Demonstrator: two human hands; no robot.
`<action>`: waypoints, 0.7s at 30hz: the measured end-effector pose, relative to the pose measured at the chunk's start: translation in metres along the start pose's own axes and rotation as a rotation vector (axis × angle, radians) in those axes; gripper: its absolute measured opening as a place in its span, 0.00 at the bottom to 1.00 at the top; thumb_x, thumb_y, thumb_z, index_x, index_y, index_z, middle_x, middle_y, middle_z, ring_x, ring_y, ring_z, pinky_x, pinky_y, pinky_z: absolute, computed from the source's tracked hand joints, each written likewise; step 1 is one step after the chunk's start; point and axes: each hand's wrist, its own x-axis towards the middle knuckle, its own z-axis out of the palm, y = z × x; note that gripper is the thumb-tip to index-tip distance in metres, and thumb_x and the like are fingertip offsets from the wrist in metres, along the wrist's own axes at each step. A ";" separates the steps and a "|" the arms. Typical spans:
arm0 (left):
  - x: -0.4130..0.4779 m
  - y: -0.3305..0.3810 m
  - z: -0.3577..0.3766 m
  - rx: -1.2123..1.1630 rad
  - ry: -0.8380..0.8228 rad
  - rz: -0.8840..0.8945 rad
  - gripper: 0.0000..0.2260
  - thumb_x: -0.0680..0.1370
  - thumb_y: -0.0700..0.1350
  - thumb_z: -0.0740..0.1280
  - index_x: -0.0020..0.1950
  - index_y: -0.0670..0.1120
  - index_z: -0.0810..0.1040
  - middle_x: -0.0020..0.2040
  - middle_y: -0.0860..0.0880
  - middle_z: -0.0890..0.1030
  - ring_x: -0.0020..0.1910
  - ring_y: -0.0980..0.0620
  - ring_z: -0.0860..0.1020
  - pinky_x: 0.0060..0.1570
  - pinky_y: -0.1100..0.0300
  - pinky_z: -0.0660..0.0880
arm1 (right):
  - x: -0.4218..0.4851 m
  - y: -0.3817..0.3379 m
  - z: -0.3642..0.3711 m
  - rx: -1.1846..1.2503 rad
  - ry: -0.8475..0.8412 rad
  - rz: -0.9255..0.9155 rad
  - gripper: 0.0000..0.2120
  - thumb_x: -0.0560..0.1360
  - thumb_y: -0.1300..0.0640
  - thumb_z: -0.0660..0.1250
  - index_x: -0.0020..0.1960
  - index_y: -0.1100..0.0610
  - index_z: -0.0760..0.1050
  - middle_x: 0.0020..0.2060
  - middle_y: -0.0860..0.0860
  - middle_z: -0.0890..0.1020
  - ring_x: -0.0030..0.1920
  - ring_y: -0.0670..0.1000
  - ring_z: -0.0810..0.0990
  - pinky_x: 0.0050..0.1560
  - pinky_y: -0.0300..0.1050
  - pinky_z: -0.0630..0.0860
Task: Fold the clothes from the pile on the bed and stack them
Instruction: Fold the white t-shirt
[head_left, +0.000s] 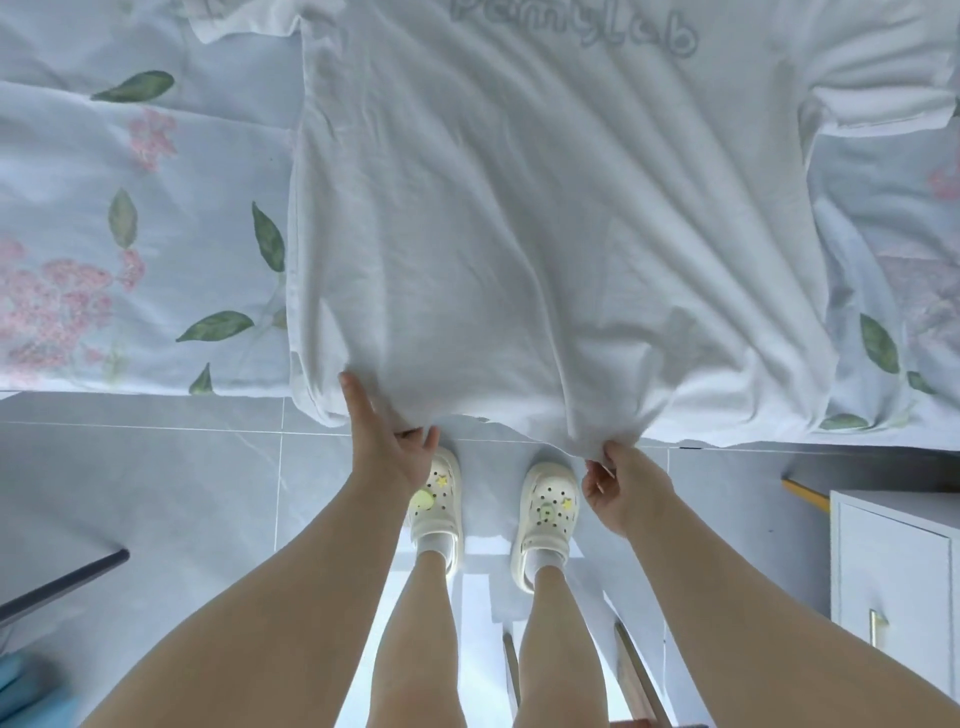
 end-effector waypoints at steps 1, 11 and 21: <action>-0.001 0.003 -0.003 0.015 -0.001 0.015 0.28 0.71 0.69 0.62 0.66 0.55 0.71 0.63 0.51 0.76 0.60 0.51 0.75 0.64 0.55 0.69 | -0.002 0.005 0.000 -0.033 0.009 0.045 0.06 0.79 0.66 0.58 0.44 0.61 0.71 0.38 0.54 0.76 0.33 0.50 0.74 0.26 0.38 0.71; -0.007 0.045 -0.026 1.035 0.562 0.761 0.24 0.74 0.52 0.69 0.63 0.41 0.67 0.64 0.41 0.67 0.62 0.40 0.68 0.60 0.49 0.66 | -0.019 0.031 0.032 -0.945 0.174 -0.491 0.07 0.73 0.63 0.55 0.43 0.57 0.71 0.37 0.55 0.78 0.37 0.56 0.74 0.33 0.42 0.66; -0.002 0.085 -0.027 1.224 0.299 0.886 0.05 0.81 0.44 0.58 0.51 0.44 0.70 0.47 0.45 0.76 0.50 0.42 0.73 0.44 0.54 0.67 | -0.059 0.025 0.088 -1.094 0.170 -0.916 0.08 0.77 0.57 0.56 0.45 0.57 0.72 0.36 0.51 0.76 0.39 0.56 0.73 0.36 0.44 0.66</action>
